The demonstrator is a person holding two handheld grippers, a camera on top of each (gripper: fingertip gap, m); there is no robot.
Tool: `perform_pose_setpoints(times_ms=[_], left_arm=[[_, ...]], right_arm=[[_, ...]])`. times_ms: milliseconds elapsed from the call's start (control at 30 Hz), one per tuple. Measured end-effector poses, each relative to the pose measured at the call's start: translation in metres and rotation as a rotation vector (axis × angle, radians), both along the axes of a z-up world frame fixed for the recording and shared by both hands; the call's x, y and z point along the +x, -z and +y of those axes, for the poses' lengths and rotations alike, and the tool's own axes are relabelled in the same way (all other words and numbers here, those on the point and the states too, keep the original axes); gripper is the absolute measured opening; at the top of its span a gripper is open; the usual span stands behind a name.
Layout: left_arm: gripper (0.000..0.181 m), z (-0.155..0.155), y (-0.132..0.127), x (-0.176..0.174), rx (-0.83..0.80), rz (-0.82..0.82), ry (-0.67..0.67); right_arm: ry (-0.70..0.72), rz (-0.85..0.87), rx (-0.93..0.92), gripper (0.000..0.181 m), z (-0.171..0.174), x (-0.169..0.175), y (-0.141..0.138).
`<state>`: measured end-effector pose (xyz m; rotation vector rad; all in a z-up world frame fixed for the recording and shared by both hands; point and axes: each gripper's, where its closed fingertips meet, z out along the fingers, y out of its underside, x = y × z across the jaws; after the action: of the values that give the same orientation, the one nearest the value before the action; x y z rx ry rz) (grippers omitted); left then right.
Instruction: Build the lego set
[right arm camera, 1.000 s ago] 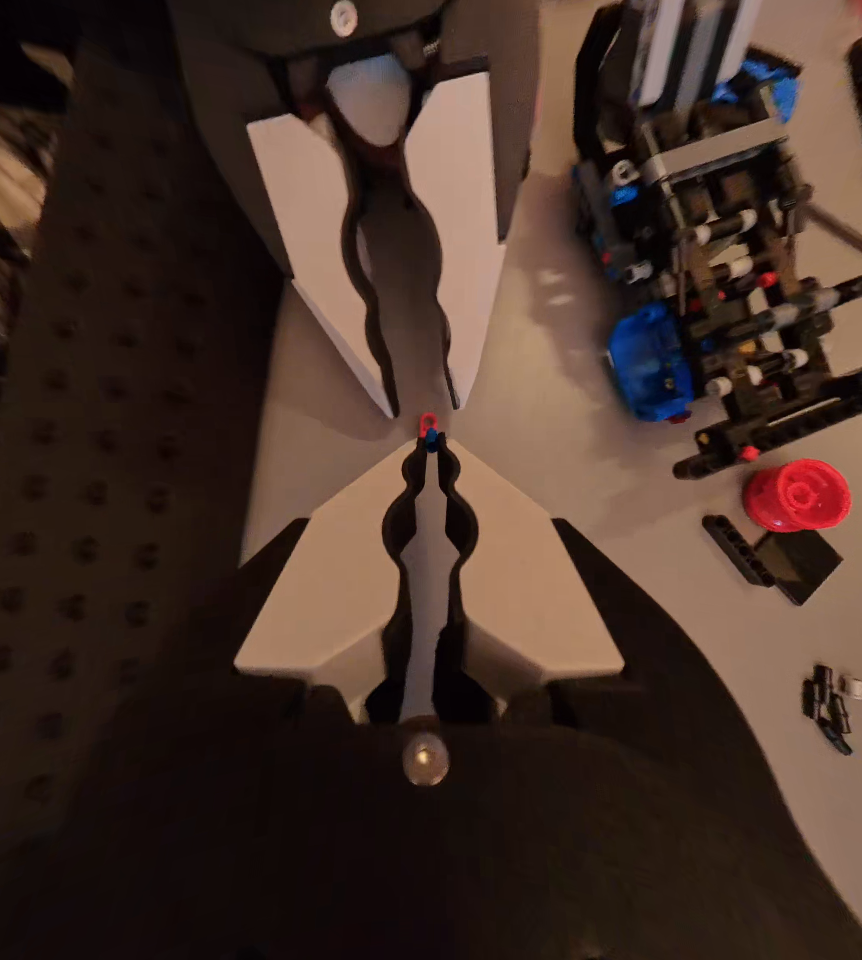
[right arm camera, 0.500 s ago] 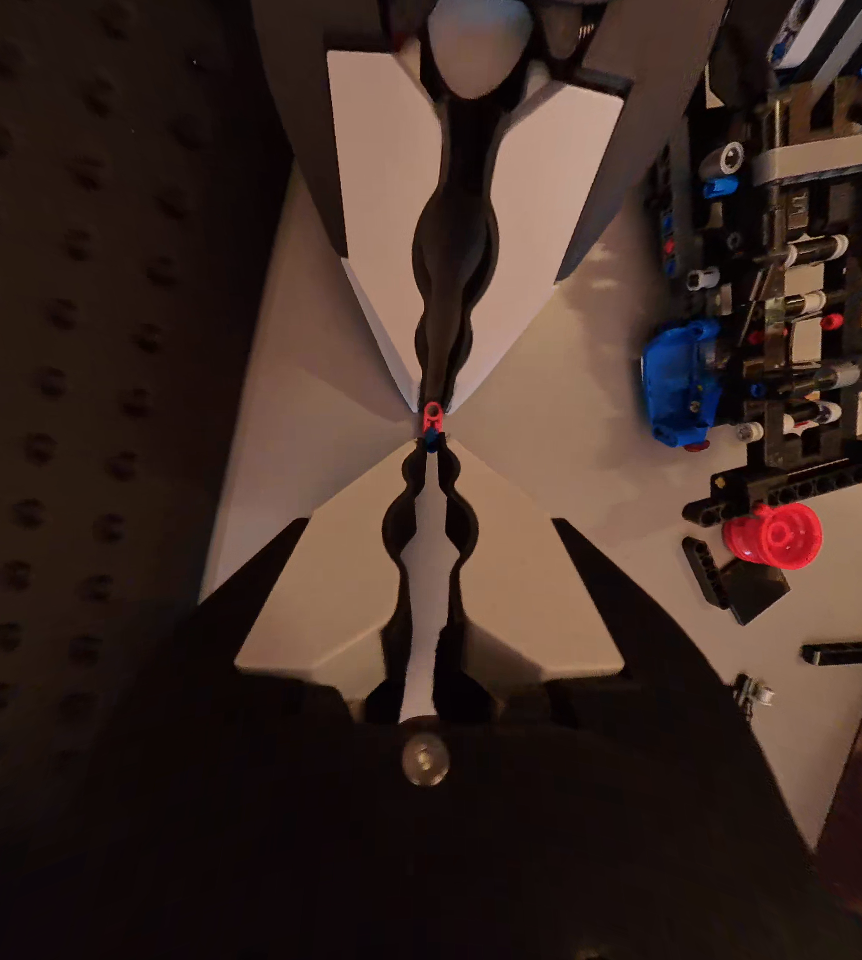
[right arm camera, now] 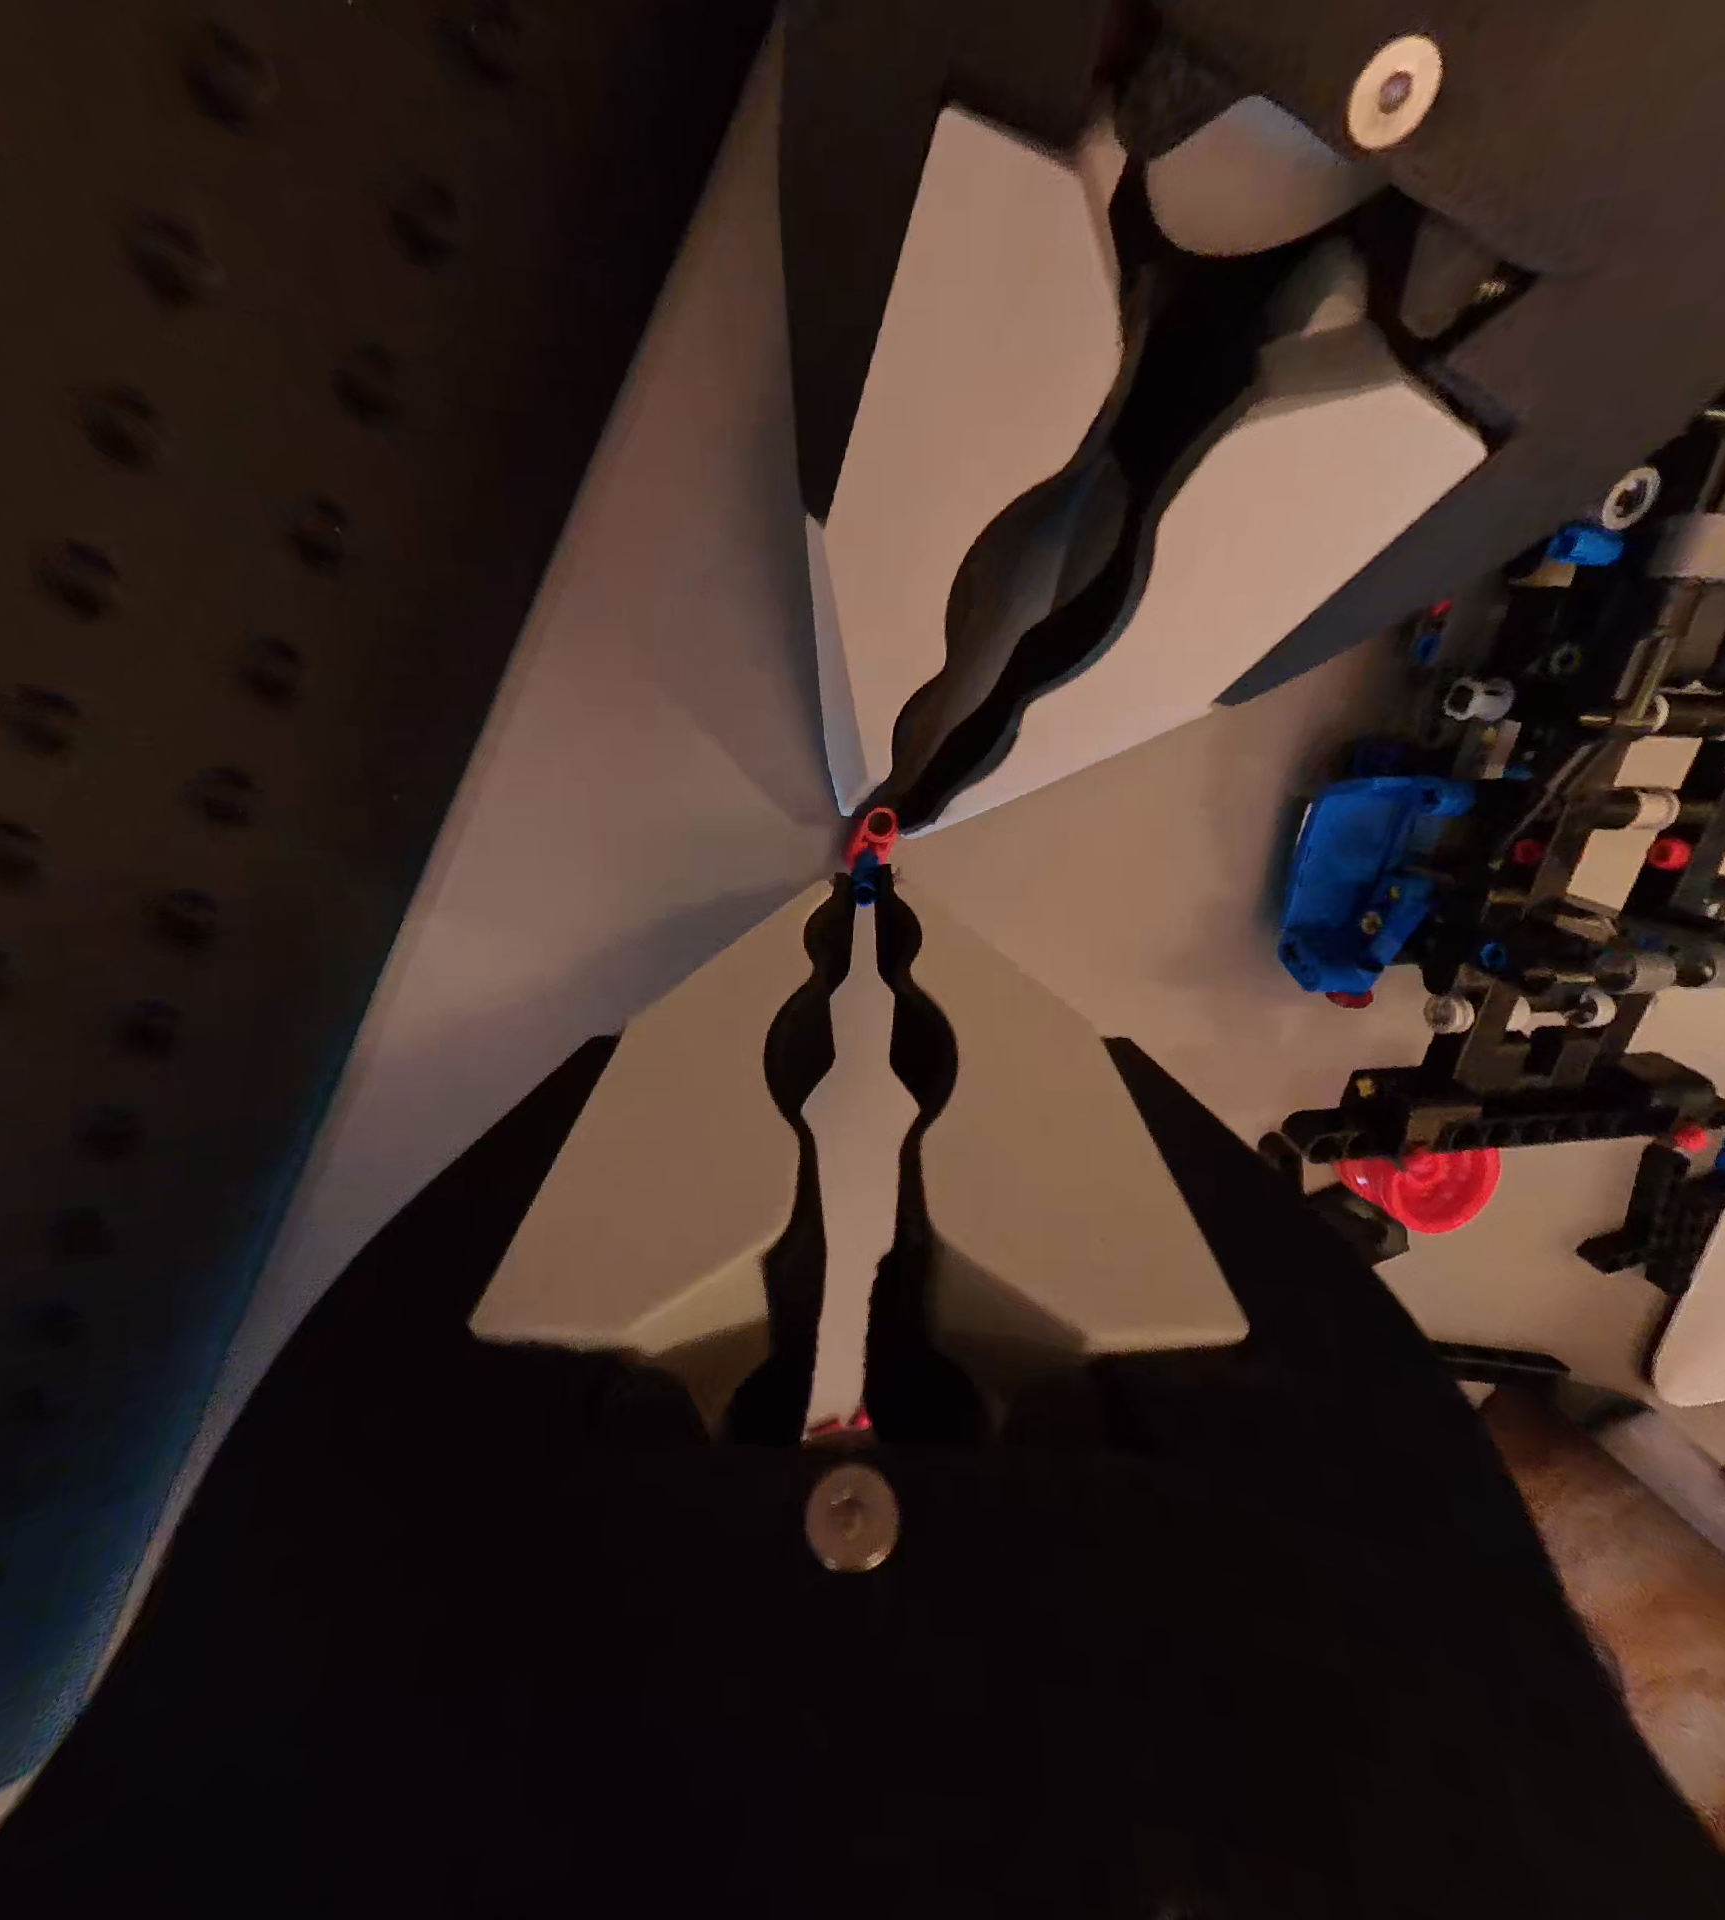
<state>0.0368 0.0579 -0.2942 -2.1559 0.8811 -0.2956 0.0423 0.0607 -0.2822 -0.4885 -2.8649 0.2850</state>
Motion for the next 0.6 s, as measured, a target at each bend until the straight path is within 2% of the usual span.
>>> perform_pose_setpoints(times_ms=[600], left_arm=[[0.005, 0.0004, 0.0003, 0.0017, -0.032, -0.039, 0.019]], right_arm=[[-0.209, -0.097, 0.006, 0.001, 0.0007, 0.0017, 0.0014]])
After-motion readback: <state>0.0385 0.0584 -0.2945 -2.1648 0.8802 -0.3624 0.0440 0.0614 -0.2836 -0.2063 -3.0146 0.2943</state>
